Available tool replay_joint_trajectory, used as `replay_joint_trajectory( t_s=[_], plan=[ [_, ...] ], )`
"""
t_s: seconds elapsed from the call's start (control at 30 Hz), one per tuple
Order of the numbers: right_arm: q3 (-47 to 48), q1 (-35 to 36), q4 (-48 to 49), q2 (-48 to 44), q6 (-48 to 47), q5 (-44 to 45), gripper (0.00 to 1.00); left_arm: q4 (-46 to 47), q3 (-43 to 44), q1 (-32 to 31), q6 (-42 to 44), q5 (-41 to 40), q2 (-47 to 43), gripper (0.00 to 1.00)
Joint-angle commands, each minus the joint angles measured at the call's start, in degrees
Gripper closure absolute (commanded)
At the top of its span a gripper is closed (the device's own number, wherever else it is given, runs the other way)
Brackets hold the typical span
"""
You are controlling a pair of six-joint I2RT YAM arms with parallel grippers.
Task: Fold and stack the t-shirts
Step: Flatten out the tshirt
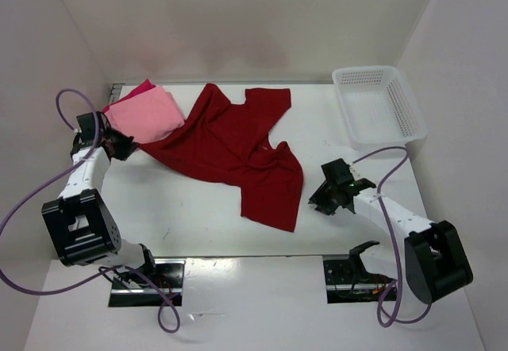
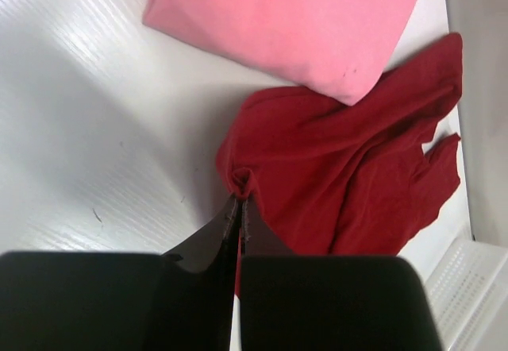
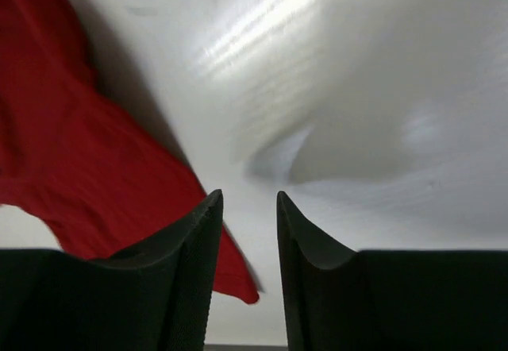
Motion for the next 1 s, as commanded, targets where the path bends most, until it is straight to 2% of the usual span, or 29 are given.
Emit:
replay_joint_trajectory(
  t_s=[0.0, 0.13, 0.3, 0.57, 0.83, 0.9, 0.93, 0.97],
  plan=[
    [2.64, 4.42, -4.28, 2.81, 3.57, 0.1, 0.61, 4.65, -2.13, 0.02, 1.61, 3.54, 0.56, 1.0],
    [1.24, 11.89, -2.8, 2.63, 7.27, -2.45, 0.51, 5.19, -4.07, -1.21, 1.61, 4.6, 1.08, 1.0],
    [-2.44, 15.24, -0.5, 2.63, 8.84, -5.88, 0.49, 5.19, -5.21, -2.53, 1.61, 5.13, 1.61, 1.0],
    [-8.51, 16.48, -0.16, -2.99, 10.87, -10.18, 0.58, 4.04, -5.21, -3.67, 1.61, 5.13, 1.52, 1.0],
    [-6.94, 16.48, 4.68, 2.72, 10.17, -9.14, 0.69, 2.99, -7.06, -4.2, 1.61, 3.55, -0.75, 1.0],
    [-6.23, 16.48, 6.68, 3.25, 9.65, -8.17, 0.69, 2.99, -7.06, -4.2, 1.61, 3.54, -1.46, 1.0],
    [-6.23, 16.48, 7.4, 4.73, 9.64, -8.17, 0.73, 2.47, -7.06, -4.2, 1.61, 3.54, -1.46, 1.0],
    [-5.44, 16.48, 7.41, 5.53, 8.95, -8.17, 0.84, 2.46, -7.06, -4.2, 1.61, 3.54, -1.46, 1.0]
  ],
)
